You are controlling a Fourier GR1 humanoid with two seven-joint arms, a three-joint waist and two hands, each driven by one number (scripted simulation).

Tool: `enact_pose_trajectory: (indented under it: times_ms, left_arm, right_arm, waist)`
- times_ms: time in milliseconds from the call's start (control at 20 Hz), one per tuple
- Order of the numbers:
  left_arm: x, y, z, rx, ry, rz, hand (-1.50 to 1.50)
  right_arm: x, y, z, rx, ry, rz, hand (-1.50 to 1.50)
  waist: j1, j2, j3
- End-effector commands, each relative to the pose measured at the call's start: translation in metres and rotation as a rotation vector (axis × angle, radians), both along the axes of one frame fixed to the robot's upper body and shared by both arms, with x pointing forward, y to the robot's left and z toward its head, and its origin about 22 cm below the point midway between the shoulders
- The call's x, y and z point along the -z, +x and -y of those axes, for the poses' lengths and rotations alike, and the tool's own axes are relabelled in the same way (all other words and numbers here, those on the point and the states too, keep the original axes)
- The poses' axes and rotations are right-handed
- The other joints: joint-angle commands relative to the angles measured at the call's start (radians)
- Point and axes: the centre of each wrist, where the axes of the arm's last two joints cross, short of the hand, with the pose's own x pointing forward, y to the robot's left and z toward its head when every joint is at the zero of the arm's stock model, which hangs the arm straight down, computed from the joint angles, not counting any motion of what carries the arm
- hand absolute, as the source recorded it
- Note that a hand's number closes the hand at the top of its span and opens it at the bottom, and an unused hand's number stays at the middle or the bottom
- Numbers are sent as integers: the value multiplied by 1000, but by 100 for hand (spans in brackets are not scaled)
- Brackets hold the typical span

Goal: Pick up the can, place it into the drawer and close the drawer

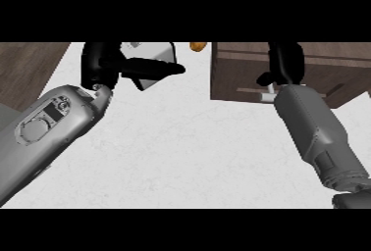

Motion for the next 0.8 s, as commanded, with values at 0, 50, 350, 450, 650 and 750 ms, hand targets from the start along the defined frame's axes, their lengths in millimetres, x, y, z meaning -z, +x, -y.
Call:
enact_pose_trajectory:
  times_ms: [0,50,350,450,650,750]
  left_arm:
    - [8,-5,-18,-8,16,19,-150]
    - [6,-2,-15,-5,17,15,-150]
    - [23,-14,-11,14,21,-8,-150]
    - [22,-15,-15,12,15,25,-150]
    - [20,-9,-24,-4,16,-5,-150]
    - [28,-19,-27,8,12,10,-150]
  right_arm:
    - [-20,11,-5,-13,42,18,-150]
    - [-30,15,-15,-25,34,15,-150]
    - [-52,23,-22,-61,68,6,-150]
    - [-37,18,-16,-74,136,26,-150]
    - [-34,17,-49,-163,315,57,-150]
    - [-42,19,-53,-179,381,52,-150]
  waist:
    - [13,11,3]
    - [7,13,3]
    - [17,14,3]
    - [15,17,4]
    - [-4,12,6]
    - [17,7,5]
